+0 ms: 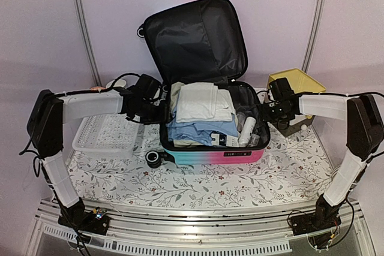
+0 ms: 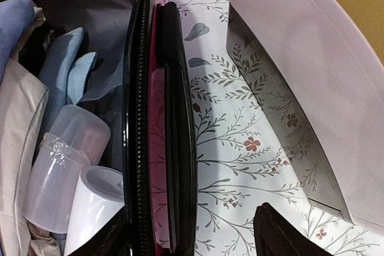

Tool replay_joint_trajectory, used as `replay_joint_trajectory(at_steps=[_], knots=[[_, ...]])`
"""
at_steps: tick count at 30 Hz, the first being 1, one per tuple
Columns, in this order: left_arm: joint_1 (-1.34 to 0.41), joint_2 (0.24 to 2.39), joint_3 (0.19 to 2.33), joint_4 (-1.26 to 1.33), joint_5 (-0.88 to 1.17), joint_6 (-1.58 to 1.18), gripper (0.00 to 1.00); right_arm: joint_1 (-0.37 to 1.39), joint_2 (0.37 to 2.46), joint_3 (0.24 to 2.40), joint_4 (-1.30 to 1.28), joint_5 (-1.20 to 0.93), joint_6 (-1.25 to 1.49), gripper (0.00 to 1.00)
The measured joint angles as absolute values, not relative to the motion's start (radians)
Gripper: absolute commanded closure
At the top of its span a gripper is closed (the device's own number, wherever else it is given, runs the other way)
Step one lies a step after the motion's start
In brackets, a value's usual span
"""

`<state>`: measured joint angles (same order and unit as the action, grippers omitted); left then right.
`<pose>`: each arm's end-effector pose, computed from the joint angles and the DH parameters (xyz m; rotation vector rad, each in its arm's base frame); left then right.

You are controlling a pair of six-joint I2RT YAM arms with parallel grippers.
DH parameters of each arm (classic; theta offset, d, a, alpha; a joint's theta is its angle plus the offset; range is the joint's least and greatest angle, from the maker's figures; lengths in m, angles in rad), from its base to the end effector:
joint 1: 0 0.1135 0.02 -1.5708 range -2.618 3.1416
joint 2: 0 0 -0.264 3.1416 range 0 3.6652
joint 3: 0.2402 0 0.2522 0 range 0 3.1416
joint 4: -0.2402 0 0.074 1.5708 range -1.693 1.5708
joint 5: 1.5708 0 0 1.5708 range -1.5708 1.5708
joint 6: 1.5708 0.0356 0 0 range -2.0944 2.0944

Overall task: Open, take out, and arrange the luggage
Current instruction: Adjust the opened luggage at the corner of the board.

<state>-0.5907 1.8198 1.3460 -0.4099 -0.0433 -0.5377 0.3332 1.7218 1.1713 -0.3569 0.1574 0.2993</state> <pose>0.3330 -0.2214 0.2263 0.0470 2.5041 -0.4333 0.3487 0.1148 0.2115 0.0252 2.4641 0.0792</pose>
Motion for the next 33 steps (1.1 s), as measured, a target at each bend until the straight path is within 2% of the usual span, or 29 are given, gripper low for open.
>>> replay_joint_trajectory(at_steps=[4, 7, 12, 16, 19, 22, 33], knots=[[-0.590, 1.828, 1.352, -0.422, -0.067, -0.547, 0.54, 0.333, 1.735, 1.192, -0.377, 0.165, 0.302, 0.36], [-0.590, 1.837, 1.360, -0.437, -0.094, -0.556, 0.67, 0.333, 1.763, 1.238, -0.385, 0.175, 0.303, 0.42], [-0.591, 1.877, 1.396, -0.461, -0.132, -0.566, 0.90, 0.335, 1.805, 1.289, -0.394, 0.178, 0.311, 0.61], [-0.598, 1.904, 1.444, -0.507, -0.147, -0.566, 0.99, 0.342, 1.835, 1.324, -0.403, 0.169, 0.318, 0.78], [-0.598, 1.914, 1.467, -0.537, -0.152, -0.574, 1.00, 0.345, 1.864, 1.357, -0.408, 0.163, 0.317, 0.90], [-0.598, 1.925, 1.487, -0.559, -0.153, -0.573, 1.00, 0.351, 1.887, 1.391, -0.427, 0.163, 0.317, 0.96], [-0.572, 1.986, 1.567, -0.574, -0.147, -0.556, 1.00, 0.350, 1.973, 1.520, -0.496, 0.200, 0.309, 0.98]])
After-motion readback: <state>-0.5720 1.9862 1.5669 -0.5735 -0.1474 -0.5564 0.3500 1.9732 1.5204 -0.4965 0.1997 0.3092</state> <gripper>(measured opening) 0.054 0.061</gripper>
